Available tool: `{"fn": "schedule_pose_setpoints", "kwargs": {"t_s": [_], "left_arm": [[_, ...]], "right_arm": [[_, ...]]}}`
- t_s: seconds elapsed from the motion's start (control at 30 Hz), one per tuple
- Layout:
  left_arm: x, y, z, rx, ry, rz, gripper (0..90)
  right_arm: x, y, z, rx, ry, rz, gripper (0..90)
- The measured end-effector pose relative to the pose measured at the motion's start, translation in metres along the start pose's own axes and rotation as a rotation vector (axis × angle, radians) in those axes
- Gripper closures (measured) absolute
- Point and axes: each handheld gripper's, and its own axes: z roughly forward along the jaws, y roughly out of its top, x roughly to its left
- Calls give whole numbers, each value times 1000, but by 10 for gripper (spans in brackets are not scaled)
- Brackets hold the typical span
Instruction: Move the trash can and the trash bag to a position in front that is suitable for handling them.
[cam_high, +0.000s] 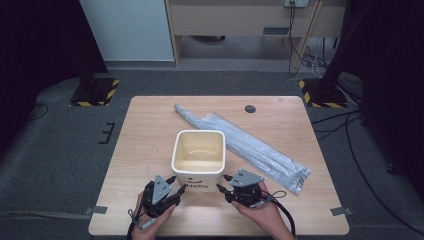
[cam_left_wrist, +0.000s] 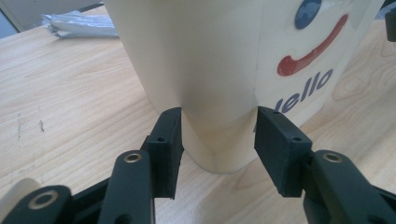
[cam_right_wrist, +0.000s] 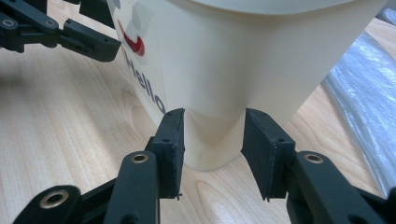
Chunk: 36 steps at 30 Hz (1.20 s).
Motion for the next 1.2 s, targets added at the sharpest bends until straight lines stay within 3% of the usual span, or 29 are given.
{"fn": "schedule_pose_setpoints", "kwargs": {"t_s": [0.4, 0.67, 0.97, 1.13, 1.2], "left_arm": [[5, 7, 18, -2, -18, -16, 487], [5, 10, 30, 3, -25, -25, 468], [4, 11, 34, 6, -43, -24, 446], [7, 13, 26, -13, -44, -7, 280], [10, 12, 23, -7, -59, -30, 203]], "right_arm": [[-13, 9, 4, 7, -40, 10, 513], [-20, 8, 6, 17, -64, 17, 511], [-25, 6, 6, 25, -61, 21, 508], [-27, 3, 3, 47, -72, 29, 393], [-30, -2, -2, 55, -89, 49, 333]]}}
